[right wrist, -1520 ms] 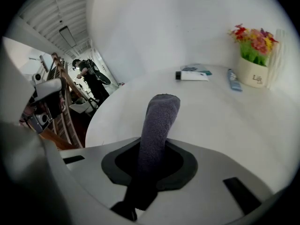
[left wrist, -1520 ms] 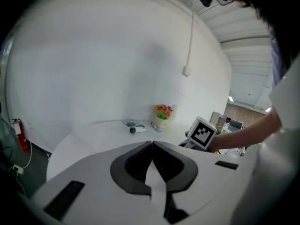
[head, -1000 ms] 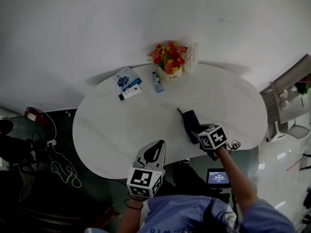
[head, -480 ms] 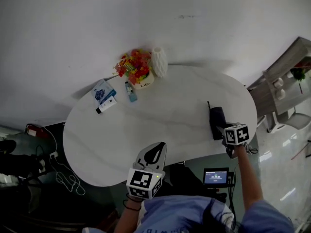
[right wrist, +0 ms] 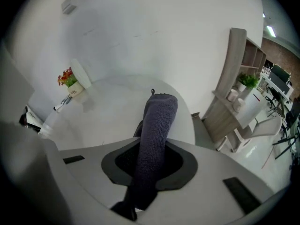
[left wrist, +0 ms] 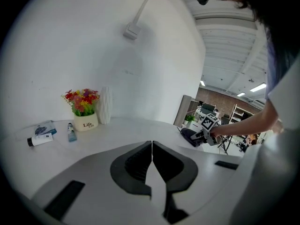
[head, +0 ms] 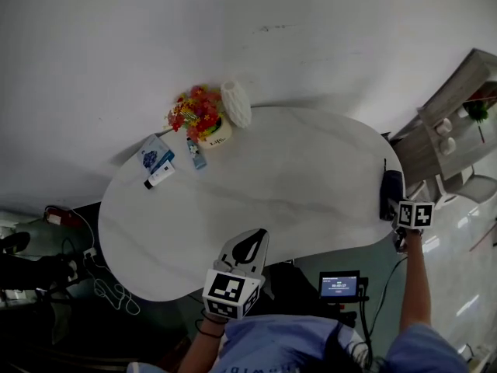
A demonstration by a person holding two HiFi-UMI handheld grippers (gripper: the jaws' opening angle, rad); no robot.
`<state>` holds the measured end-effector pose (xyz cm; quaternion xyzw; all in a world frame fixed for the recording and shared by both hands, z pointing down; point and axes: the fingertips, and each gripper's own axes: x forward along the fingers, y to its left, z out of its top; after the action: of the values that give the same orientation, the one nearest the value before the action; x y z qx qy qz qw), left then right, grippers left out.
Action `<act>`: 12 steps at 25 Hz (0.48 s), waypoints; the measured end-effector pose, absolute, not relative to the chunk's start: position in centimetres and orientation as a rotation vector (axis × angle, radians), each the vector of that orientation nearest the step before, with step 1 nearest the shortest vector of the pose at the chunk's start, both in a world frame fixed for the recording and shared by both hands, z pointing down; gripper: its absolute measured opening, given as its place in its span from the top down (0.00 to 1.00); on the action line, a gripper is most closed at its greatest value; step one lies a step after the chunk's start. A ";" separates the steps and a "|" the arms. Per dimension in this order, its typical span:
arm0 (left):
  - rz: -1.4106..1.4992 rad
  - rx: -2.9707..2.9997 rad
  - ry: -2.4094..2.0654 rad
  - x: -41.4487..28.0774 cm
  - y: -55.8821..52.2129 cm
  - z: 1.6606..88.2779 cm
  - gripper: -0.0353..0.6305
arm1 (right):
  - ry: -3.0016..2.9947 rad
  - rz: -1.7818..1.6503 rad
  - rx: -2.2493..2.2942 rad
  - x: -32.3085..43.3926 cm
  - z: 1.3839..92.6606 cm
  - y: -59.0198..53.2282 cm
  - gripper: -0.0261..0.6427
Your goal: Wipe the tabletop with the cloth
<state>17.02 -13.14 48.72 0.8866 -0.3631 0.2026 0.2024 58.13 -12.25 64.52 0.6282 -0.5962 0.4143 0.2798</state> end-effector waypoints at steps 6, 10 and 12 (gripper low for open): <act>0.587 2.445 -1.054 15.9 -12.7 49.0 0.92 | -1.536 1.137 1.767 61.2 64.6 -10.7 0.85; 0.581 2.418 -1.094 14.4 -12.3 49.0 0.92 | -1.542 1.114 1.771 60.3 64.1 -11.0 0.85; 0.579 2.402 -1.116 13.4 -12.0 49.1 0.92 | -1.575 1.098 1.758 58.9 63.6 -11.6 0.85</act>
<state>13.36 -12.00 49.15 0.8656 -0.4022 0.2085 0.2134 58.85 -11.61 63.62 0.6509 -0.5833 0.4067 0.2657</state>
